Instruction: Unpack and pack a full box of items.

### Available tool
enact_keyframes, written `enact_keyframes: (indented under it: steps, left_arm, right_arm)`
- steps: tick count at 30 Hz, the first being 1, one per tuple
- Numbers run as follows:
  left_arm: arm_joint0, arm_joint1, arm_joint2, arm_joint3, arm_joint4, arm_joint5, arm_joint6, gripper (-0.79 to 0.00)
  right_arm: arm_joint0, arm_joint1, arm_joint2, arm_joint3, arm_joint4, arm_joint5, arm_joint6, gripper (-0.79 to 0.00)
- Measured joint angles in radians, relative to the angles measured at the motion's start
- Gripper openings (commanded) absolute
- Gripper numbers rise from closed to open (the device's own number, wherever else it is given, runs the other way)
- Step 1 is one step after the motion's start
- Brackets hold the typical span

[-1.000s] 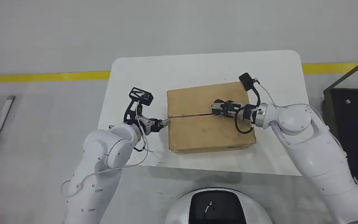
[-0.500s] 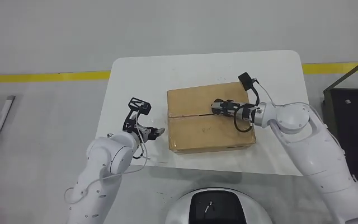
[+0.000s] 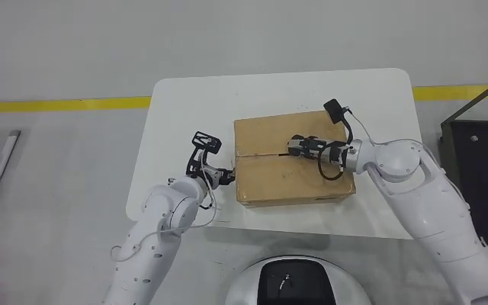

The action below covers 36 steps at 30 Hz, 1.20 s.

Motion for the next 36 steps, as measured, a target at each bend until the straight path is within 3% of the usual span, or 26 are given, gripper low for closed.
enact_keyframes:
  steps: [8, 24, 36]
  left_arm:
    - [0.020, -0.006, -0.019, -0.019, 0.043, 0.056, 0.098, 0.000]
    - [0.069, -0.009, -0.102, -0.107, 0.081, 0.128, 0.167, 0.000]
    - [0.042, -0.024, -0.099, -0.152, 0.044, 0.135, 0.165, 0.000]
  right_arm:
    - [-0.005, 0.004, -0.001, -0.002, -0.001, 0.000, -0.001, -0.785]
    - [-0.011, 0.009, -0.005, 0.003, 0.011, 0.001, -0.008, -0.785]
    - [-0.011, 0.012, -0.010, -0.005, 0.008, 0.008, -0.012, -0.785]
